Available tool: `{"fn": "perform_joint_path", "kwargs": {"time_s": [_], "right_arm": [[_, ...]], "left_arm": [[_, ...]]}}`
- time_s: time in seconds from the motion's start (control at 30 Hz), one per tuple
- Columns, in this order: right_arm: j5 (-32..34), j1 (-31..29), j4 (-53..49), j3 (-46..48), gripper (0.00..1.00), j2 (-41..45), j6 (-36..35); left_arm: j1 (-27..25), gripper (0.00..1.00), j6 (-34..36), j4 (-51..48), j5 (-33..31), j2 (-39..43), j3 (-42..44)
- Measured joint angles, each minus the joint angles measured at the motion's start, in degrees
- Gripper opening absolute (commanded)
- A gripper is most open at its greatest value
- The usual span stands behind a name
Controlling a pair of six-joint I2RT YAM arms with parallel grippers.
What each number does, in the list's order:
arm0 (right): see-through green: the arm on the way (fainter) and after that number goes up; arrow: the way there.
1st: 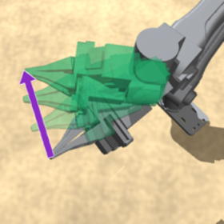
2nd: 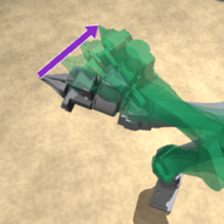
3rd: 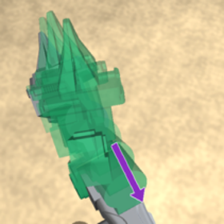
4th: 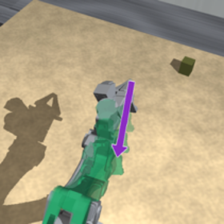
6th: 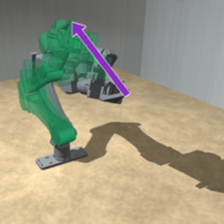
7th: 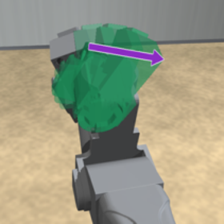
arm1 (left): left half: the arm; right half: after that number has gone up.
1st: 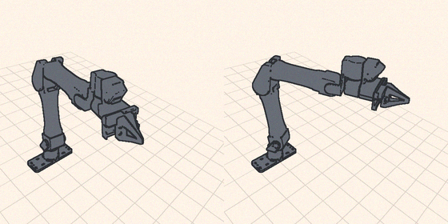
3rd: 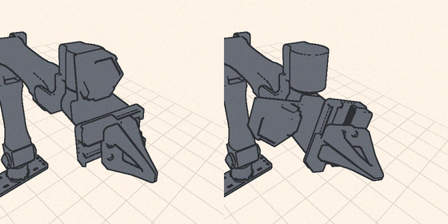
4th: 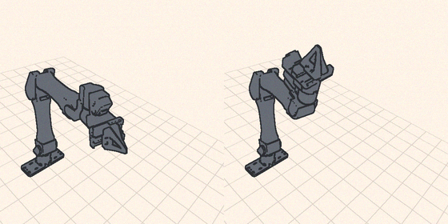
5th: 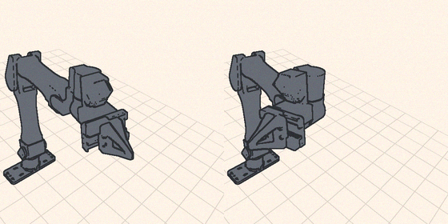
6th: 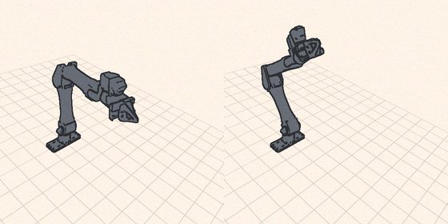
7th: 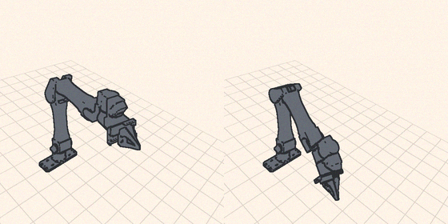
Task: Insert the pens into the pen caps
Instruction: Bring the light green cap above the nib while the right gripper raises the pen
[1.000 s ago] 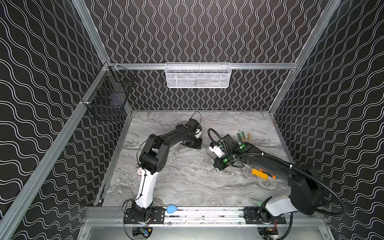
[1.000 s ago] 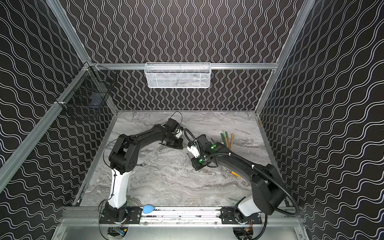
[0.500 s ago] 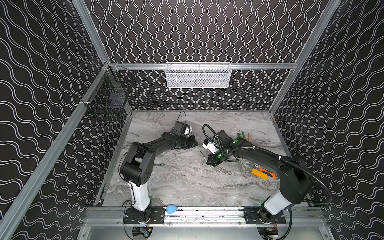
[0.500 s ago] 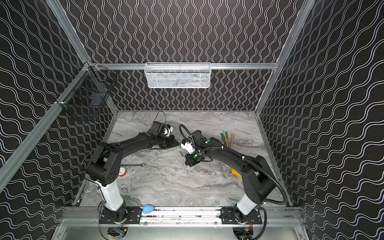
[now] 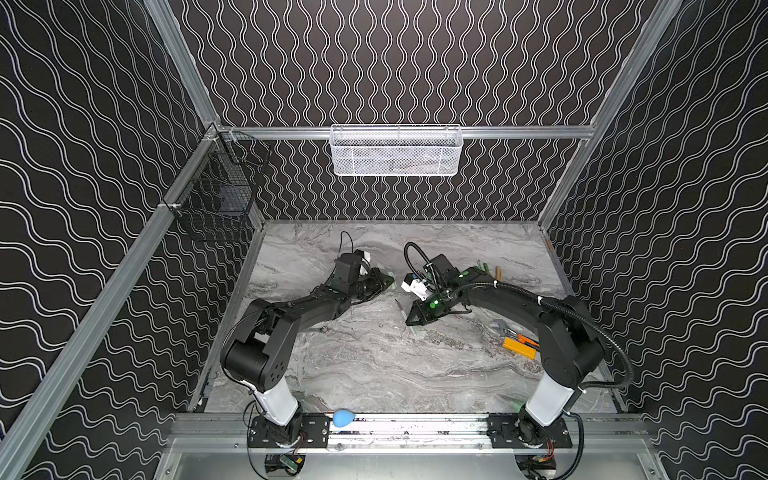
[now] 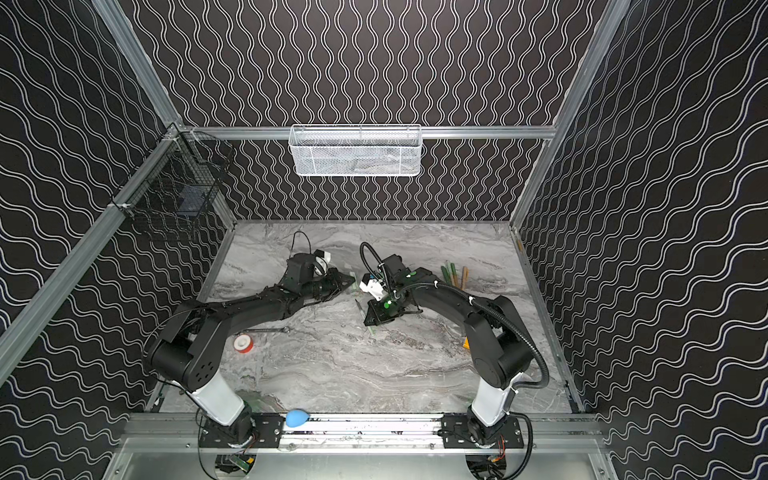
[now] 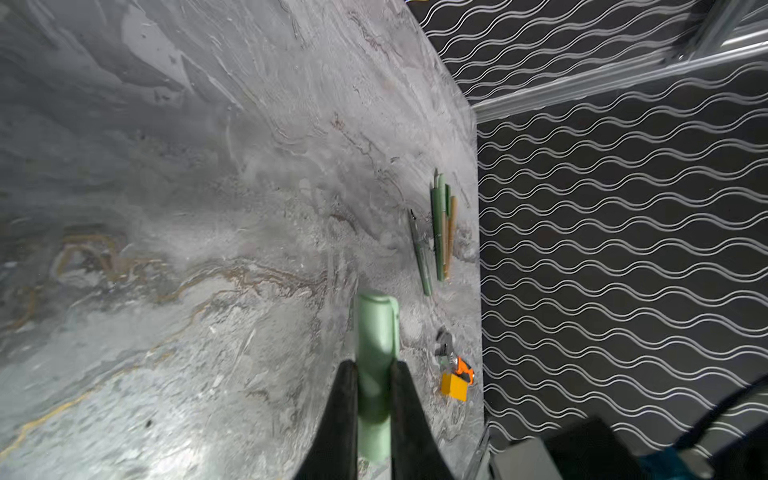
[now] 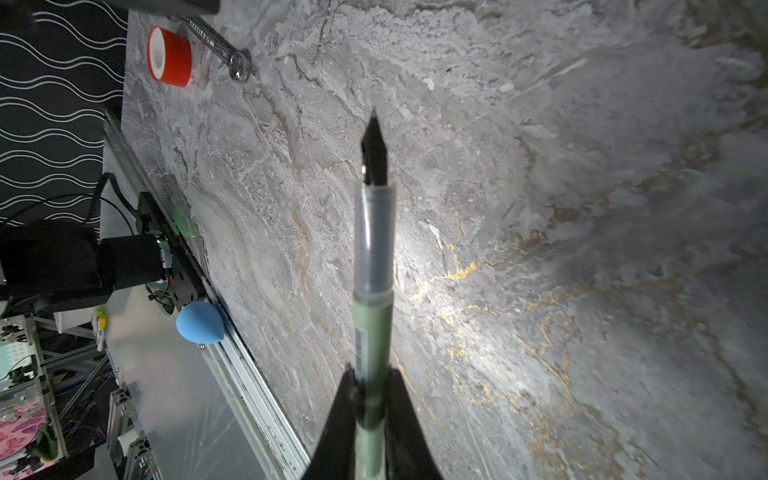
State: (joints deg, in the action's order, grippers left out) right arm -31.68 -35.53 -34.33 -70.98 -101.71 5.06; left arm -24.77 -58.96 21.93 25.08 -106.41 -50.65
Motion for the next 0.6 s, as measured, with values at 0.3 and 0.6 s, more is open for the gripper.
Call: {"fn": "perform_joint_path", "kwargs": {"time_s": [0.3, 0.6], "right_arm": [[-0.09, 0.28, 1.38, -0.39, 0.02, -0.28, 1.44], [0.11, 0.85, 3.63, 0.13, 0.0, -0.28, 3.02]], "left_arm": [[-0.02, 0.05, -2.64, 4.74, 0.02, 0.55, 2.21], [-0.44, 0.05, -3.85, 6.29, 0.31, 1.6, 3.76]]}}
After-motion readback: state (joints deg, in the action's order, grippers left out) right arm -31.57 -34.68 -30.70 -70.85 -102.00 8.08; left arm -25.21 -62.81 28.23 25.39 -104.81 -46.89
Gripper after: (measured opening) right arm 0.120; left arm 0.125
